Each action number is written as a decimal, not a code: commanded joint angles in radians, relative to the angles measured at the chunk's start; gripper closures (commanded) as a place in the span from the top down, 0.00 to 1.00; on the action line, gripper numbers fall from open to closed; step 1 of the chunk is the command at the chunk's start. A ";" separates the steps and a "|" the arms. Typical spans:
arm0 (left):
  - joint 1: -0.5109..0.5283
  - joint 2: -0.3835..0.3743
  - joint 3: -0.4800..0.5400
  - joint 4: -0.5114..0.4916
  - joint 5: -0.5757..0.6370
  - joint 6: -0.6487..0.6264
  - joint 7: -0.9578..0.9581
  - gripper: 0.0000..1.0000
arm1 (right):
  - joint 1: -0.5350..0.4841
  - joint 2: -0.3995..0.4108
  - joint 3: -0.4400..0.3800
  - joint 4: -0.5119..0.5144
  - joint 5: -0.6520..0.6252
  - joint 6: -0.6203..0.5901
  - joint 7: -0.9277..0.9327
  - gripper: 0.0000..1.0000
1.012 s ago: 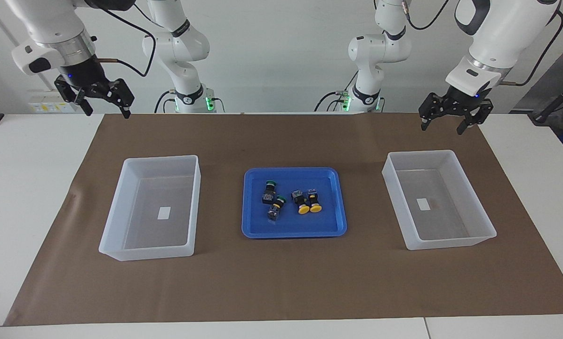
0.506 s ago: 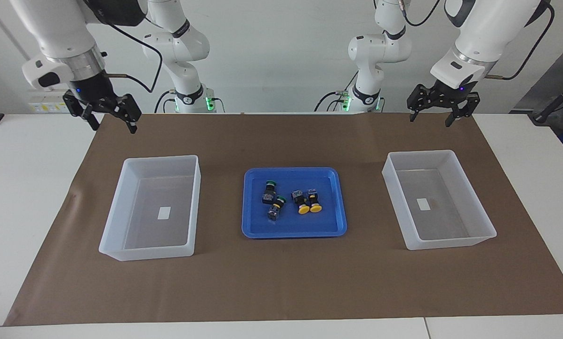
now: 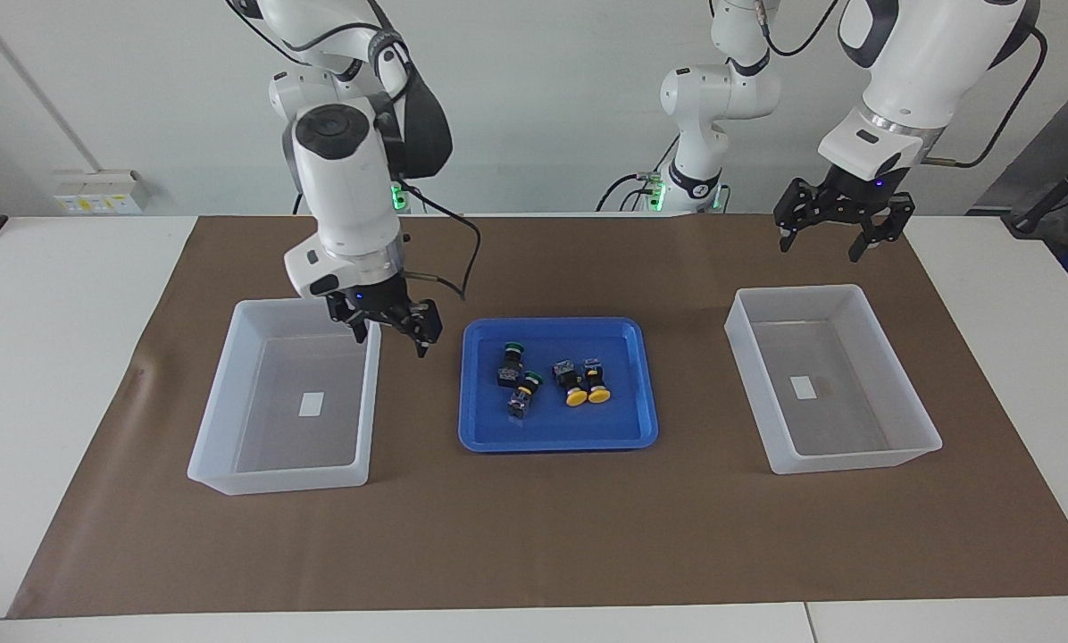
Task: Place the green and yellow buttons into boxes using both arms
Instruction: 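Reach the left gripper and the right gripper toward the buttons in the blue tray, then grasp a yellow button with the left gripper while the right gripper grasps a green button, then carry the green button into the right box while the left gripper lifts the yellow button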
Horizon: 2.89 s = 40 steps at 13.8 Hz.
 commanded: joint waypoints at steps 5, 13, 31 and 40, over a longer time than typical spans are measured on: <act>-0.122 0.102 0.005 -0.082 0.024 0.210 -0.172 1.00 | 0.133 0.159 -0.002 0.007 -0.016 0.182 0.089 1.00; -0.220 0.143 -0.003 -0.346 -0.043 0.626 -0.283 1.00 | 0.191 0.253 -0.001 -0.012 -0.019 0.320 -0.007 1.00; -0.399 0.307 0.000 -0.401 -0.109 0.890 -0.456 1.00 | 0.002 -0.008 -0.010 -0.031 -0.010 0.128 -0.216 0.00; -0.415 0.295 0.005 -0.464 -0.109 0.883 -0.501 0.00 | -0.282 -0.074 -0.008 -0.218 -0.001 0.185 -0.640 0.00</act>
